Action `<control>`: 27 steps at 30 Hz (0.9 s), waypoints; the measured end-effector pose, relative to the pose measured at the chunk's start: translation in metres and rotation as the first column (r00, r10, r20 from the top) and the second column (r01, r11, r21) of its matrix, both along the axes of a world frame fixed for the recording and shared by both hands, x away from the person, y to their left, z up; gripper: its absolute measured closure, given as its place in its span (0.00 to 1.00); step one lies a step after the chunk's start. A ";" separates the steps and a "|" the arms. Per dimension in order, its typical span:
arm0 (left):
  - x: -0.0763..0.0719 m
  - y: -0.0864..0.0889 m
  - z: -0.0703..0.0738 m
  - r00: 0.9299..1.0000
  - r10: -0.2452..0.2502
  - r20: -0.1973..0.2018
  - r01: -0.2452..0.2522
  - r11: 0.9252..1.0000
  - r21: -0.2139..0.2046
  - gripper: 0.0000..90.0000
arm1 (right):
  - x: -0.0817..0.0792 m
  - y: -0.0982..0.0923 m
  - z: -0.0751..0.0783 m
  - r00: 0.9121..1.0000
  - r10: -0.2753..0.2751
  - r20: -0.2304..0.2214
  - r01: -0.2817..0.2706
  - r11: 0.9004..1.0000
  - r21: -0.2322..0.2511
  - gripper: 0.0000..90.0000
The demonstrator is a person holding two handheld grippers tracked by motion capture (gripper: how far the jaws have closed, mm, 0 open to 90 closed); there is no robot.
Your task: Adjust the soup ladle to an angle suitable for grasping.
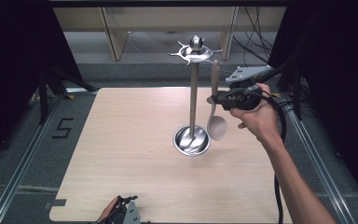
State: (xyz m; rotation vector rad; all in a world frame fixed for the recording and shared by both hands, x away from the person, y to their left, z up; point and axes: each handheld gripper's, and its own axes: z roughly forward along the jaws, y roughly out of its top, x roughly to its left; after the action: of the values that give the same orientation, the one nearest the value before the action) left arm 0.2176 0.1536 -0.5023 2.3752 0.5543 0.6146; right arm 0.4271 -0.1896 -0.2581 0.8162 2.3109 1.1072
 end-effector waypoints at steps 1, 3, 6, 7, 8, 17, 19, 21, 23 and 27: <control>0.000 0.000 0.000 1.000 0.000 0.000 0.000 1.000 0.000 0.17 | 0.000 0.000 0.000 1.000 0.000 0.000 0.000 1.000 0.000 0.85; 0.000 0.000 0.000 1.000 0.001 0.002 -0.001 1.000 0.004 0.17 | 0.001 0.001 0.000 1.000 0.000 0.002 0.000 1.000 -0.003 0.85; 0.000 0.000 0.000 1.000 -0.002 -0.003 0.002 1.000 -0.004 0.16 | 0.002 0.003 -0.001 1.000 0.004 0.006 -0.004 1.000 0.012 0.85; 0.000 0.000 0.000 1.000 -0.001 -0.002 0.001 1.000 -0.003 0.16 | 0.002 0.002 -0.002 1.000 0.007 0.005 -0.007 1.000 0.017 0.85; 0.000 0.000 0.000 1.000 -0.001 0.001 0.001 1.000 0.001 0.17 | 0.002 0.003 -0.003 1.000 0.000 0.013 0.000 1.000 0.027 0.85; 0.000 0.000 0.000 1.000 0.000 0.001 0.000 1.000 0.004 0.17 | 0.001 -0.001 -0.008 0.999 0.016 0.033 -0.018 0.997 0.072 0.85; 0.000 0.000 0.000 1.000 -0.001 0.001 0.001 1.000 0.003 0.17 | 0.000 -0.001 -0.010 1.000 0.015 0.027 -0.018 0.996 0.089 0.85; 0.000 0.000 0.000 1.000 -0.002 -0.003 0.002 1.000 -0.003 0.17 | 0.000 -0.002 -0.012 0.999 0.016 0.036 -0.020 0.994 0.109 0.84; 0.000 0.000 0.000 1.000 -0.001 0.000 0.001 1.000 0.002 0.16 | -0.001 -0.001 -0.014 1.000 0.003 0.026 -0.006 0.992 0.125 0.84; 0.000 0.000 0.000 1.000 -0.001 0.004 0.001 1.000 0.007 0.17 | -0.001 -0.002 -0.013 0.999 0.016 0.042 -0.021 0.993 0.116 0.84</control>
State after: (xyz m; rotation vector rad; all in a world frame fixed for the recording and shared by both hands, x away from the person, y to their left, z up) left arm 0.2174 0.1536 -0.5023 2.3804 0.5498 0.6209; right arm 0.4259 -0.1920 -0.2711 0.8083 2.2416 1.2655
